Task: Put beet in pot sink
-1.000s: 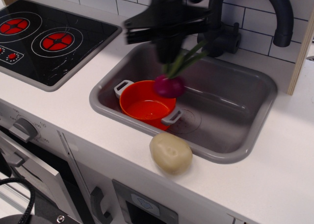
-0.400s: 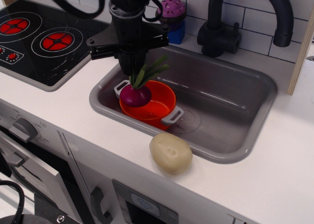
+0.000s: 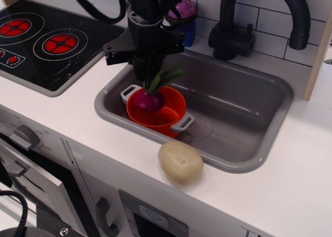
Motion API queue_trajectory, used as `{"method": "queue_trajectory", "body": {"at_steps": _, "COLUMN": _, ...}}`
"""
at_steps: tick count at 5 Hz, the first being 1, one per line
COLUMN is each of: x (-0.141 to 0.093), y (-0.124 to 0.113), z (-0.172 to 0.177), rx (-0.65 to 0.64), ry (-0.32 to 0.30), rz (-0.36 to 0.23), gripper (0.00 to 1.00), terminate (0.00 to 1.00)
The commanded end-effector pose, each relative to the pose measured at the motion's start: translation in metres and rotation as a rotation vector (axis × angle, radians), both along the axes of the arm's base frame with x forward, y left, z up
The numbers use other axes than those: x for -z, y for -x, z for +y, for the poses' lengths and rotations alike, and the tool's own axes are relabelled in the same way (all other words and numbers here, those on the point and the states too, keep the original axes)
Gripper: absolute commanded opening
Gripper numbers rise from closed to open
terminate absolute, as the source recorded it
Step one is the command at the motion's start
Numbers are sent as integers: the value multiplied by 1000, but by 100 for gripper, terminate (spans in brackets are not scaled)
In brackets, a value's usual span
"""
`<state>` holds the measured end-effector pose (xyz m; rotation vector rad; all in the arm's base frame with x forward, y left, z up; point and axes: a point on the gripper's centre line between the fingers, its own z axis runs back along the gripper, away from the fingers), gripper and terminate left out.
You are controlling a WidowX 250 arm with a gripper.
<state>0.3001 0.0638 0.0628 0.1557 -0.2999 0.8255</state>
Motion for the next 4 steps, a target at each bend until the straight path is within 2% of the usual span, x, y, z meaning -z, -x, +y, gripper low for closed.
{"method": "queue_trajectory", "body": {"at_steps": 1, "x": -45, "y": -13, "z": -1, "rx": -70, "ry": 0, "rz": -18, "gripper": 100, "terminate": 0}}
{"method": "queue_trajectory", "body": {"at_steps": 2, "x": -56, "y": -8, "z": -7, "rx": -33, "ry": -17, "rz": -36, "gripper": 100, "terminate": 0}}
{"method": "queue_trajectory", "body": {"at_steps": 3, "x": -56, "y": -8, "z": -7, "rx": -33, "ry": -17, "rz": -36, "gripper": 100, "terminate": 0}}
{"method": "queue_trajectory", "body": {"at_steps": 4, "x": -56, "y": -8, "z": -7, "rx": -33, "ry": -17, "rz": -36, "gripper": 100, "terminate": 100}}
